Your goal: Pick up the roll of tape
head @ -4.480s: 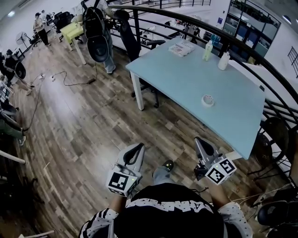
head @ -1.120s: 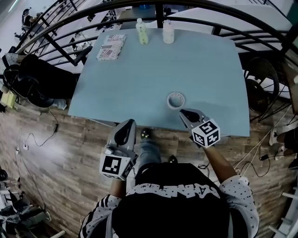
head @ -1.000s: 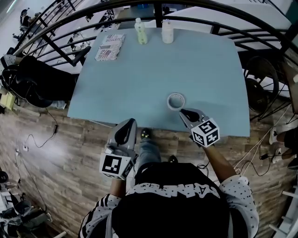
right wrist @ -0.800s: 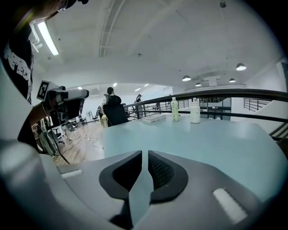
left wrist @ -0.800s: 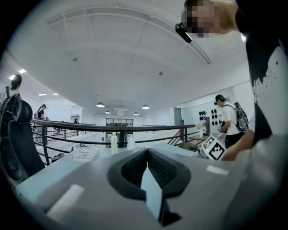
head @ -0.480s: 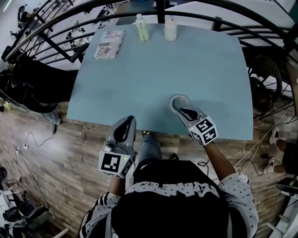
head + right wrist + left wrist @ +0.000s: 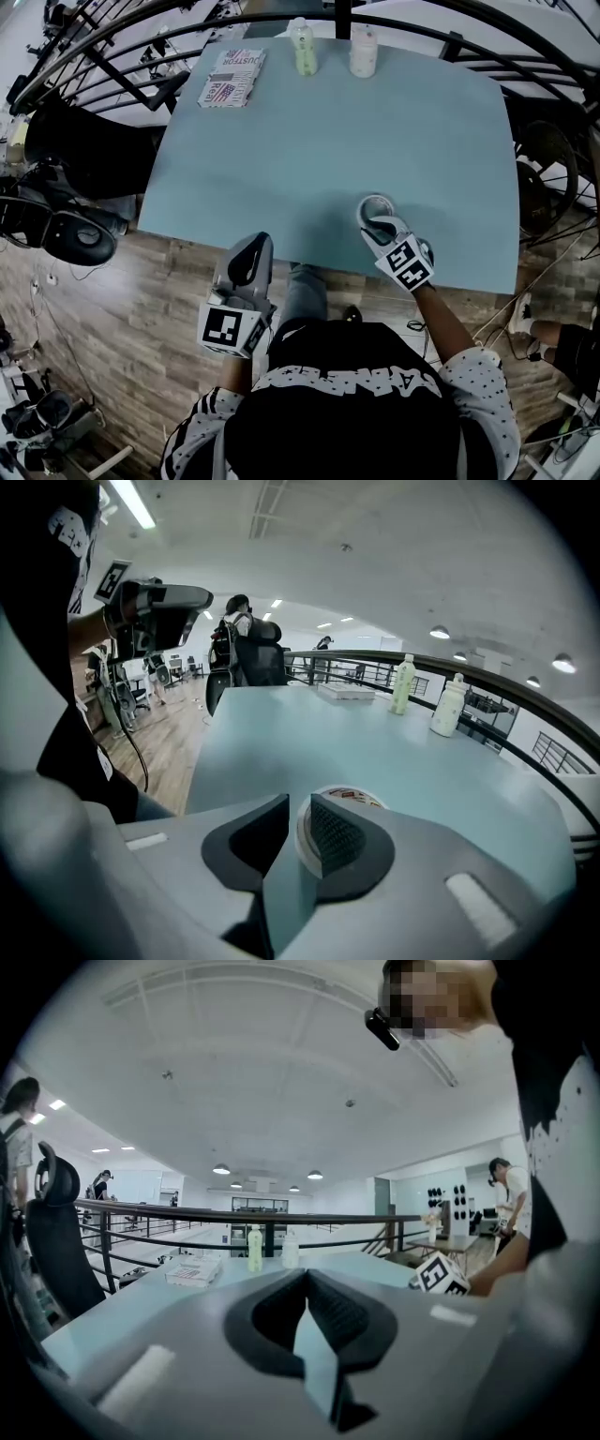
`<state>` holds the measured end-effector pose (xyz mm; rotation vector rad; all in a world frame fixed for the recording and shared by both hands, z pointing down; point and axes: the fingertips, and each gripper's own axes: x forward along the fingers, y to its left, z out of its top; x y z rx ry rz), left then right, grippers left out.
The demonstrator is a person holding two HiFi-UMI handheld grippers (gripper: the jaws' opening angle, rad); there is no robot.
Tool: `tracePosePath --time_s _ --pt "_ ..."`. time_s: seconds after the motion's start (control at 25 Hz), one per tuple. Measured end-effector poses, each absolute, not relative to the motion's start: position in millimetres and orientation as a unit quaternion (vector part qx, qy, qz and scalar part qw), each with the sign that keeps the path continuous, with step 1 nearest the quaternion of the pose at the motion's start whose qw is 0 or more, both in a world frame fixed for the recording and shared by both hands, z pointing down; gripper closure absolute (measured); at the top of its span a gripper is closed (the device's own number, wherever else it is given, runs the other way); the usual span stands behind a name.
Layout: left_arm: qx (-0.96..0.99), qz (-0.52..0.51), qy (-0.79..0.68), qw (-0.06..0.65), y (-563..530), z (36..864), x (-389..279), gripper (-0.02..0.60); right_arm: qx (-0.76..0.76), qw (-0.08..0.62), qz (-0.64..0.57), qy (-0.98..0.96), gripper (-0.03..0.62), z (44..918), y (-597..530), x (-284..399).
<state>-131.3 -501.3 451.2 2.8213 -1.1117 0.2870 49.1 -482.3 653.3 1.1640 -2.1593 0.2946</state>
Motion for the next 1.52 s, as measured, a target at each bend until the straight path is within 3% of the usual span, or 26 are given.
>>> tracePosePath --time_s 0.32,0.88,1.52 --pt "0.923 0.094 -0.371 0.045 -508.1 457.8 -144.7 0.581 0.425 0.391 0.105 -0.810 0.505 678.0 -488.3 47.8" --pt "0.924 0.089 -0.371 0.025 -513.5 447.7 -151.8 0.581 0.437 0.386 0.123 -0.803 0.542 677.0 -490.3 49.2" --pt "0.926 0.092 -0.367 0.017 -500.2 442.7 -140.7 0.581 0.486 0.294 0.112 -0.815 0.543 618.8 -485.6 54.7"
